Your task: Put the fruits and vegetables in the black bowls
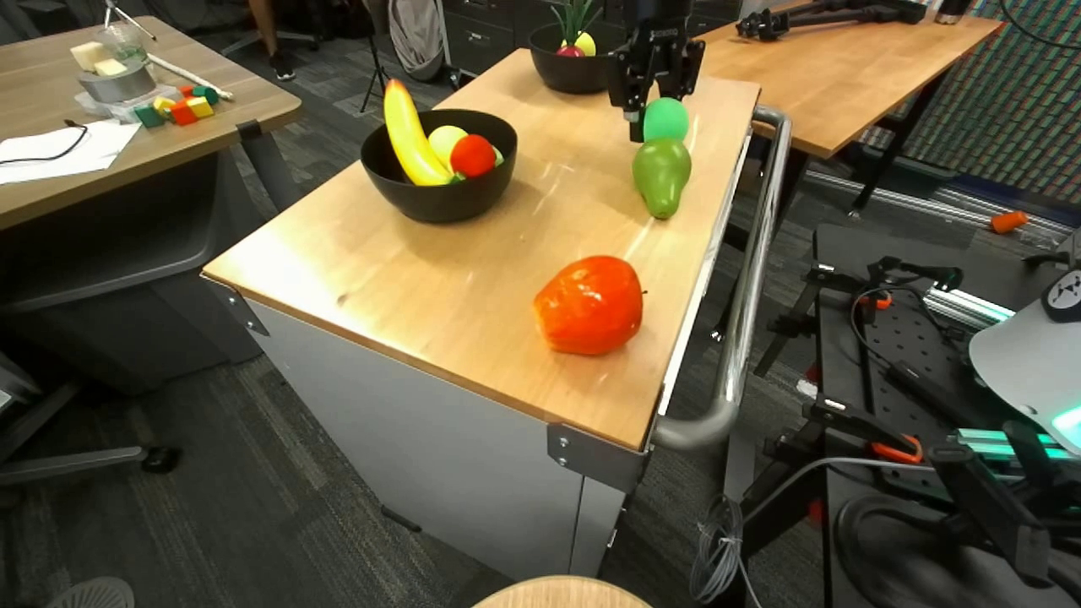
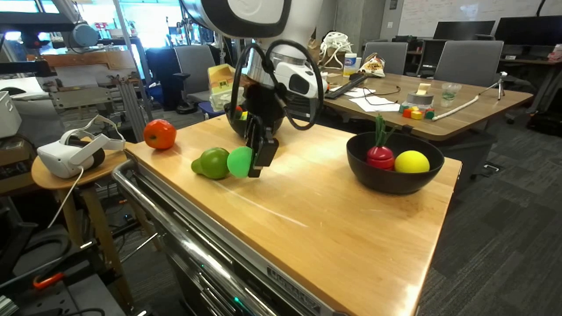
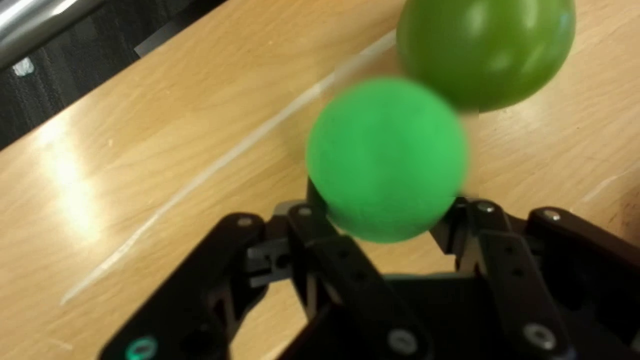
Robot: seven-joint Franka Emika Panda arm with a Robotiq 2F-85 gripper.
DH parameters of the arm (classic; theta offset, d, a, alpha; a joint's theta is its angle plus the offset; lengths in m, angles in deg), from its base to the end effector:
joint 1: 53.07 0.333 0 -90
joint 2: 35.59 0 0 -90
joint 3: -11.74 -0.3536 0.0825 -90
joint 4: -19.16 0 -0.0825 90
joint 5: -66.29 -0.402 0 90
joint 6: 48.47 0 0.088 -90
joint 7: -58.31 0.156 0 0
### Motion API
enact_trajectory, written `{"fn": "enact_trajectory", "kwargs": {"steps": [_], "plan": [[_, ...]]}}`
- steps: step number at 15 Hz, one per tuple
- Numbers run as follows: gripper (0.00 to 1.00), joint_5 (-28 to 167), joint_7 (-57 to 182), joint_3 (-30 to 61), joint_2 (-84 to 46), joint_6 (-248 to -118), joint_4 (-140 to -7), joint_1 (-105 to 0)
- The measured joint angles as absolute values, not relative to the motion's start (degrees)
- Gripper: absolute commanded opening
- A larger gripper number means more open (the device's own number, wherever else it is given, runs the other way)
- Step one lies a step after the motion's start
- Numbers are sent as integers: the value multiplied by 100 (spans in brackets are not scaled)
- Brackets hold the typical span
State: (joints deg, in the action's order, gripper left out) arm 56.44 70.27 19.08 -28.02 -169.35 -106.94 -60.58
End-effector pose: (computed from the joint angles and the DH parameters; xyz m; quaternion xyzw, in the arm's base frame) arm 0.5145 -0.1210 0.2844 -0.9516 0.2806 0.1085 0.0627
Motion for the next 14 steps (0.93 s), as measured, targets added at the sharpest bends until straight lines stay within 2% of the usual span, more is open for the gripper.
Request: {"fn": "enact_trajectory", "kwargs": {"steps": [7,14], "plan": [[21,7484,7411,2065,-3191,-17243,-9768,-6082],[21,8848,7456,2279,-1795,-18407,-8492,-6094]]}}
